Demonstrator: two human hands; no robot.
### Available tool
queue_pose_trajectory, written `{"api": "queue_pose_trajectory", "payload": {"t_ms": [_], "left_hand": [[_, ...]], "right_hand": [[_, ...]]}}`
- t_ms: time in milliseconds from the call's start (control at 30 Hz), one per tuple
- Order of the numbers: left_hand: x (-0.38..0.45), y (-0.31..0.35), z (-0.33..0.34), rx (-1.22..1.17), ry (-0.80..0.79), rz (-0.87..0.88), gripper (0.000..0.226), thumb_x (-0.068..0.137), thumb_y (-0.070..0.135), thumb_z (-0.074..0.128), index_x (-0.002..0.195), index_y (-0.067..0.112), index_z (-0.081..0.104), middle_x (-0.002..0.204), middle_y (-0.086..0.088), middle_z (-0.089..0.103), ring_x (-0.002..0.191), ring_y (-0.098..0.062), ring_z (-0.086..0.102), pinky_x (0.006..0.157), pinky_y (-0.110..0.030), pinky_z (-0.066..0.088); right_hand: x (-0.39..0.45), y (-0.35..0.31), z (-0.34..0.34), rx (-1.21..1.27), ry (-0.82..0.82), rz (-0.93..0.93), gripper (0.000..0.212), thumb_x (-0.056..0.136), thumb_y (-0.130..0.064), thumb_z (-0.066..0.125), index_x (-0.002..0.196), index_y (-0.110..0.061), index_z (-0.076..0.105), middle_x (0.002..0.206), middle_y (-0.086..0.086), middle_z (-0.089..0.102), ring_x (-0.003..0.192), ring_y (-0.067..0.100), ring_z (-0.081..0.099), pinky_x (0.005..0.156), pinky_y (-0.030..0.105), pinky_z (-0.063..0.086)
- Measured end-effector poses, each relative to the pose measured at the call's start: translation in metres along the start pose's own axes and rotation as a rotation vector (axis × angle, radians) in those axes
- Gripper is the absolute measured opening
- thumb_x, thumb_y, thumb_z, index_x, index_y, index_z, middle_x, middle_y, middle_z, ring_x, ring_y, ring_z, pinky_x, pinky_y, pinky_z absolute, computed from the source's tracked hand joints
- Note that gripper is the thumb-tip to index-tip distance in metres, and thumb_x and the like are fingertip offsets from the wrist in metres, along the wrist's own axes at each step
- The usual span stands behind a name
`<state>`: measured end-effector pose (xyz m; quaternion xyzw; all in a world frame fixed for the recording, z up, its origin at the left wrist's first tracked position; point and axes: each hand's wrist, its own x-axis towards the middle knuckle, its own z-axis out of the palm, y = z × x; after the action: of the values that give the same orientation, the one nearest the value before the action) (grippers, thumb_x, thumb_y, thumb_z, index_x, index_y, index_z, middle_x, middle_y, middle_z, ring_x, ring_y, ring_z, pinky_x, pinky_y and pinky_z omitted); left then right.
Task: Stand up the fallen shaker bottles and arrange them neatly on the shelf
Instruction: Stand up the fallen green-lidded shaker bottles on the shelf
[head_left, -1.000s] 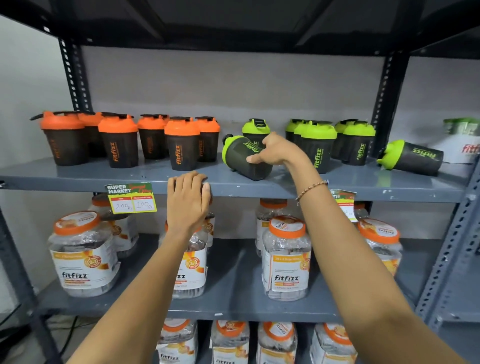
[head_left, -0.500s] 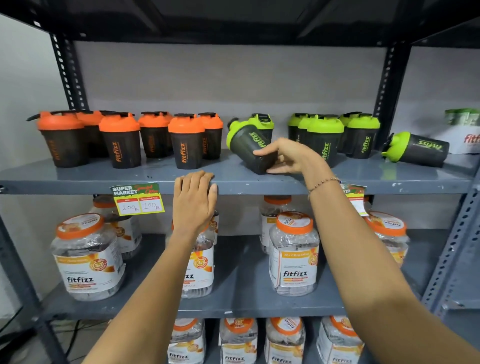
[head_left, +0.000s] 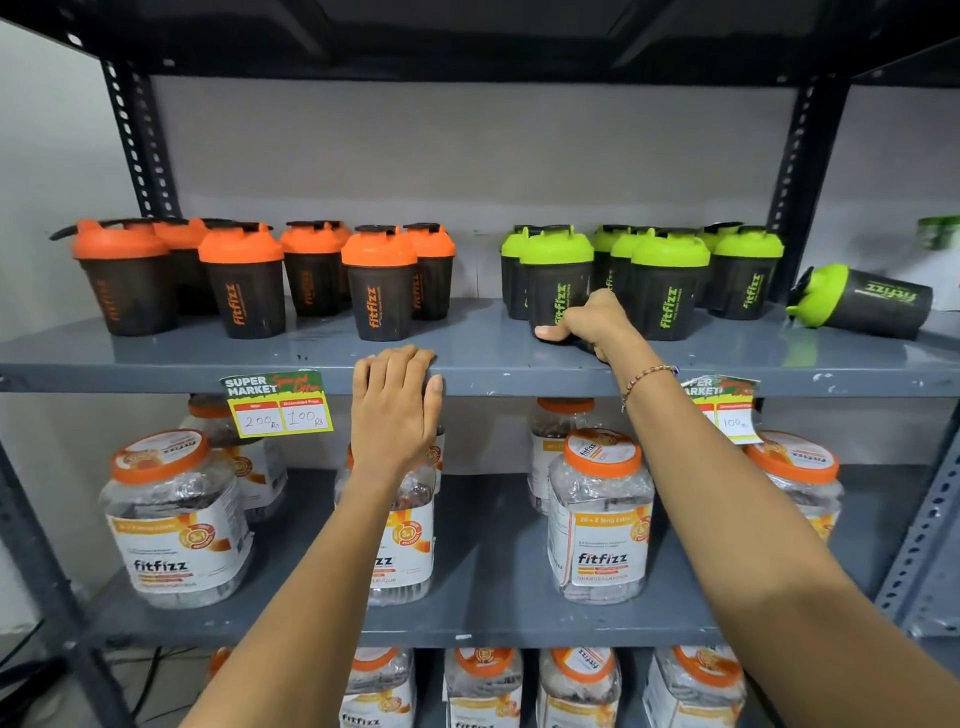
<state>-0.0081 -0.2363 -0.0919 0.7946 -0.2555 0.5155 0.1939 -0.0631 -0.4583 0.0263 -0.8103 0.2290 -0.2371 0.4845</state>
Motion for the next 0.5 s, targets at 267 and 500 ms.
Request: {"api": "queue_pose_trajectory", "payload": {"t_ms": [267, 500], "left_hand": [[-0.001, 0.003, 0.000, 0.001, -0.004, -0.036, 0.038, 0.096, 0.033, 0.033, 0.114, 0.012, 0.059, 0.114, -0.007, 0.061, 0.107, -0.021, 0.046, 0.101, -0.038, 0.028], [0.001, 0.012, -0.008, -0.058, -0.040, -0.119, 0.033, 0.096, 0.031, 0.035, 0.112, 0.014, 0.059, 0.112, -0.004, 0.060, 0.108, -0.021, 0.051, 0.109, -0.037, 0.024]], "right_hand": [[0.007, 0.000, 0.005, -0.116, 0.005, -0.018, 0.042, 0.069, -0.018, 0.084, 0.091, -0.003, 0.051, 0.101, 0.011, 0.058, 0.105, 0.027, 0.056, 0.077, 0.032, 0.047], [-0.002, 0.002, 0.007, -0.237, 0.066, -0.088, 0.062, 0.069, -0.035, 0.083, 0.111, 0.001, 0.054, 0.123, 0.015, 0.058, 0.120, 0.034, 0.052, 0.102, 0.044, 0.044]]}}
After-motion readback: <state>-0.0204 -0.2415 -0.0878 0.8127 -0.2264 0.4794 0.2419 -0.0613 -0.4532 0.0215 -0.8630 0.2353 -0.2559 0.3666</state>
